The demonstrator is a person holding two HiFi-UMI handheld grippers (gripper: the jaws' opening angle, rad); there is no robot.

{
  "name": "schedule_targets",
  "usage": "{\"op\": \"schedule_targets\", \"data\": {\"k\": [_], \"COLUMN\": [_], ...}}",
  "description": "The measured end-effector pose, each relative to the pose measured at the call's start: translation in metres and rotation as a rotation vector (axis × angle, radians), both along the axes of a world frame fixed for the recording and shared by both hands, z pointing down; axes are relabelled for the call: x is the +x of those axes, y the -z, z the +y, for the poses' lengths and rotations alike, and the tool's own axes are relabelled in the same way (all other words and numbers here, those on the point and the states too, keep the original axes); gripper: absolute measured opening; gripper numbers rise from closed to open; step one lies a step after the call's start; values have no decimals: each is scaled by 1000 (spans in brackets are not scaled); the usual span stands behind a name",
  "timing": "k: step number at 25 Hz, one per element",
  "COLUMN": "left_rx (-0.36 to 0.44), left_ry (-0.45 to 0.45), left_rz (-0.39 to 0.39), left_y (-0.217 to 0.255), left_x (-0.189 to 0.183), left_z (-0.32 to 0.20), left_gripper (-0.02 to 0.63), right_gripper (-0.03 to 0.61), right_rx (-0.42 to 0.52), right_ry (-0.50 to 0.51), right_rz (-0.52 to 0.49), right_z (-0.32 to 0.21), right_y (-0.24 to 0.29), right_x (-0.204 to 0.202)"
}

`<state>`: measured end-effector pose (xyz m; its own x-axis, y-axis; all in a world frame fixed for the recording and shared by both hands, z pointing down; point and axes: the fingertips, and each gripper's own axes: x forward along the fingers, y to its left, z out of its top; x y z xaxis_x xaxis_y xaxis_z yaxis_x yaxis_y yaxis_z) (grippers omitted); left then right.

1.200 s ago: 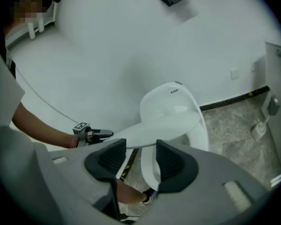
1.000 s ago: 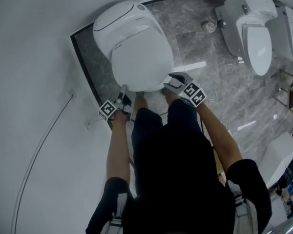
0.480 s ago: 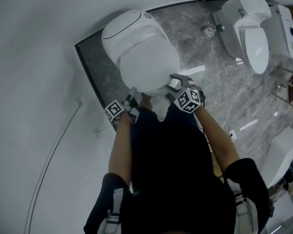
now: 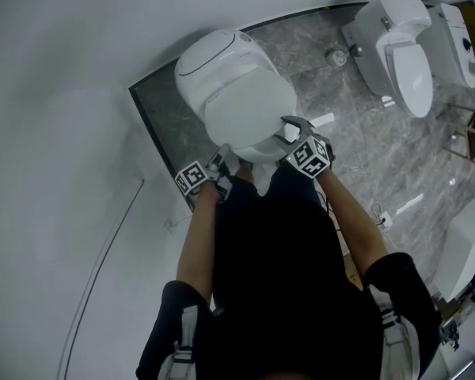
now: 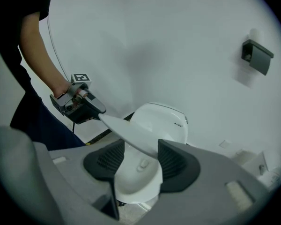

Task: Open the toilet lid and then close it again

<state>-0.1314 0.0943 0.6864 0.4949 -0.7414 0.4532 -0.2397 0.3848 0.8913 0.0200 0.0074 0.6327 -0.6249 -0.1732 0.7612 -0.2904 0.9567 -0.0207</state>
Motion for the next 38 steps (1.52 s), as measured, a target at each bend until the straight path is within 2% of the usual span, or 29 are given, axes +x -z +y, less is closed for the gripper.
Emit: {"op": "schedule_targets", "data": {"k": [4,7,9,12,14,18,25,28,30,32,34,38], "left_rx": [22,78,115,170,209,293,453,523,551,559,566,577], "left_ry": [-55,-171,-288,-470,-570,-729,-941,-1000,-1033,-1055,-1037,-1011], "left_rz": [-42,-133,-253,-499,-626,-808,-1083,-1152,-1165,-1145,-1120,-1078], "left_y": [14,30,40,51,56,60,73,80,80,78,81,81], "left_x": [-7,-6,-7,-14,-13,-9,-4,4,7,8,5,0], "left_z": [-1,-1,2,-1,-6,-20,-64,-83,-94,-99,-104,-113], "left_gripper": [169,169,169,169,169,169,169,169,162,138,112,109], "right_gripper": [224,224,224,224,224,224,224,224,224,224,224,224], "right_rx": [7,11,19,46,55,63,74,86,90,91,91,87], "right_ry": [-21,-30,-37,-53,-70,-103,-128,-136,-144,-152,-157,-162], "right_rz": [3,11,26,55,59,64,55,49,52,65,77,90], "right_z": [-8,-14,-16,-22,-28,-42,-66,-70,-73,-78,-83,-91], "right_y": [10,12,14,20,24,32,41,46,46,45,46,48], "right_x": [-7,-8,-11,-21,-26,-37,-56,-58,-60,-64,-70,-75]}}
